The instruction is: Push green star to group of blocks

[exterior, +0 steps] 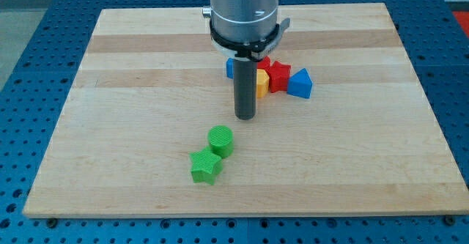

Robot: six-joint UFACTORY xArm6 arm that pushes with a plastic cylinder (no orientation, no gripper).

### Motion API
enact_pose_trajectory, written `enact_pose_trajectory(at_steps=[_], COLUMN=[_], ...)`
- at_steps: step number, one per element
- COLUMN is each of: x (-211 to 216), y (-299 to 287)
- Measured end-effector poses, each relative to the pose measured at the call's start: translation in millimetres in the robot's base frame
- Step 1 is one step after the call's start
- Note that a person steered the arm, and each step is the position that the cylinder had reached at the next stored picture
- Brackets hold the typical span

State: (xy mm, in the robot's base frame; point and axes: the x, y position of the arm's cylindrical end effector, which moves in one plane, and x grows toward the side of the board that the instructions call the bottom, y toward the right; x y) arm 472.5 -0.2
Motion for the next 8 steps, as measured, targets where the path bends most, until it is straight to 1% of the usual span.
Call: enact_pose_trajectory(at_steps=[1,2,3,4,6,7,8], x=[6,6,6,21,99,111,109], y=[-13,-42,-86,-121,-125,-106,-76])
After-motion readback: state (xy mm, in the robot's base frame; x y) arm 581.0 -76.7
